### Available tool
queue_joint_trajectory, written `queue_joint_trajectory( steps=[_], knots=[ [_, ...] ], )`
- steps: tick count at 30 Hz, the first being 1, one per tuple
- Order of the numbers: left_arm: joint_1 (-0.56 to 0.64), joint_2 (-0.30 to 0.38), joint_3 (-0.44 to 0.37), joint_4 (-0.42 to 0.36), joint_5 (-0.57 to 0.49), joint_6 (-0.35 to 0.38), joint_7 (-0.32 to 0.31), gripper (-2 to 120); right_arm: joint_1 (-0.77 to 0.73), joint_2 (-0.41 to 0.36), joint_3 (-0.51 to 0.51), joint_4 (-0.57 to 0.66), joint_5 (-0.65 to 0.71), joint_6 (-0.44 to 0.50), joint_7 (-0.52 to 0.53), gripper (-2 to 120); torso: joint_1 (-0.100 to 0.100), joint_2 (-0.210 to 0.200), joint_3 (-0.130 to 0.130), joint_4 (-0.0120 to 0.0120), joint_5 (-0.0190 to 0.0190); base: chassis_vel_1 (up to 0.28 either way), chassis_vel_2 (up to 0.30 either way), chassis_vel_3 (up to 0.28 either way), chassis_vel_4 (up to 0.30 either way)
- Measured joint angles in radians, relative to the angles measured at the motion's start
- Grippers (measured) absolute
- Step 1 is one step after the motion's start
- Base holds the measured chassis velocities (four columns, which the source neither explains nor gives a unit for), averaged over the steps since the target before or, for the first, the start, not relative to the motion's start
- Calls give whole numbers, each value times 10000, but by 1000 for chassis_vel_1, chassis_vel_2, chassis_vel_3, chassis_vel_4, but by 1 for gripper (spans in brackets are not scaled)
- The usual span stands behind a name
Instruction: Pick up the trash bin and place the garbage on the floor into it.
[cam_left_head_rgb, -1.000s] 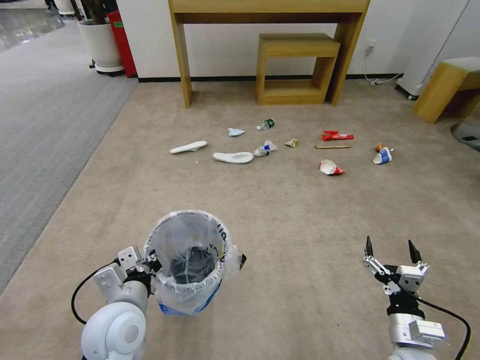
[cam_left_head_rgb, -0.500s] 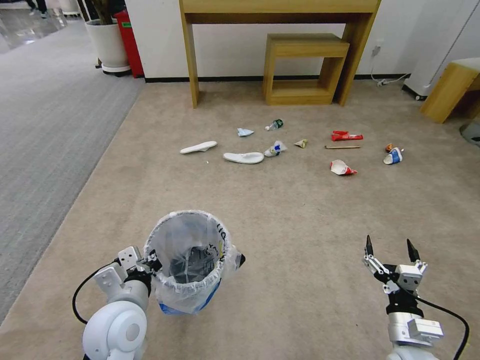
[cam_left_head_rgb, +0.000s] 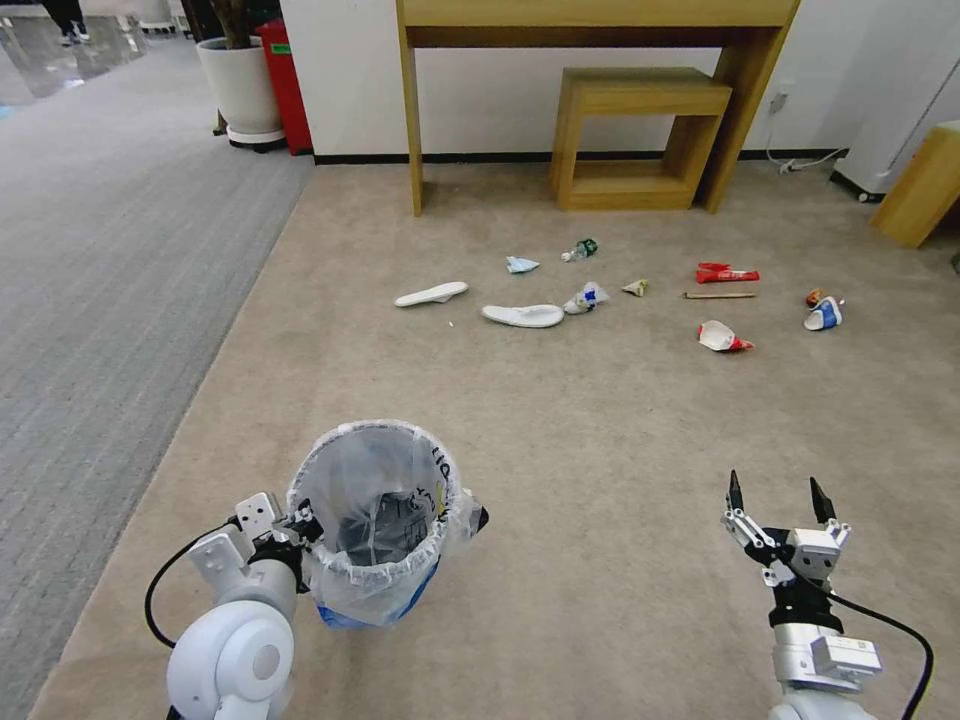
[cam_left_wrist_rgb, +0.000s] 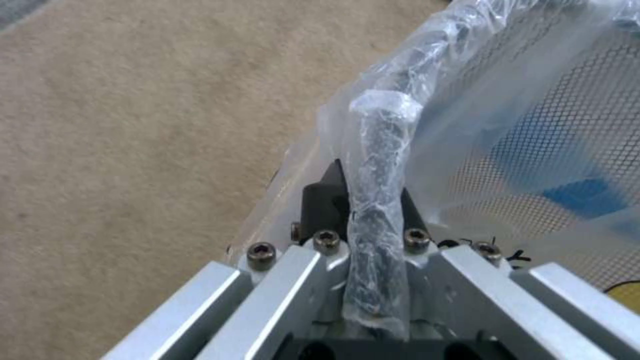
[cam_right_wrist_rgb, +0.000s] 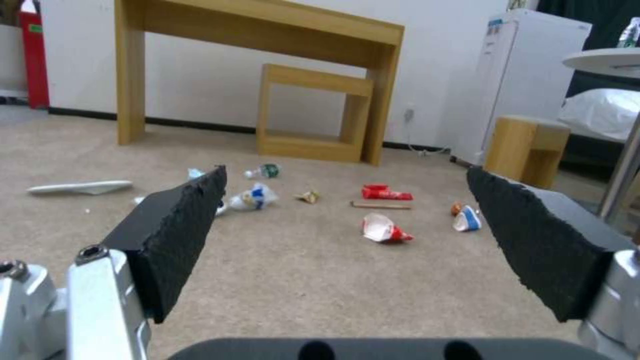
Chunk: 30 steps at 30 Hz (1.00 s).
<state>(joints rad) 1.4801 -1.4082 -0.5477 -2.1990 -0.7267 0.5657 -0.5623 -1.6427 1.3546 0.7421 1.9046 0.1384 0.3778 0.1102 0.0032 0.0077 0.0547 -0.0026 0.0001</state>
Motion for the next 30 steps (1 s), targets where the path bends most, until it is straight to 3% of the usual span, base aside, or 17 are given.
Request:
queue_joint_trajectory(
  steps=[17, 30],
  knots=[
    [-145, -10, -112, 255, -44, -56, 5, 1, 226, 10, -44, -182, -25, 253, -103, 95, 1, -1, 0, 3, -8, 180, 181, -166, -159],
    [-197, -81, -68, 360, 13, -129, 31, 1, 280, -36, -6, -205, -92, 91, -234, 100, 0, 0, 0, 1, -2, 1, -2, -4, -5]
  ],
)
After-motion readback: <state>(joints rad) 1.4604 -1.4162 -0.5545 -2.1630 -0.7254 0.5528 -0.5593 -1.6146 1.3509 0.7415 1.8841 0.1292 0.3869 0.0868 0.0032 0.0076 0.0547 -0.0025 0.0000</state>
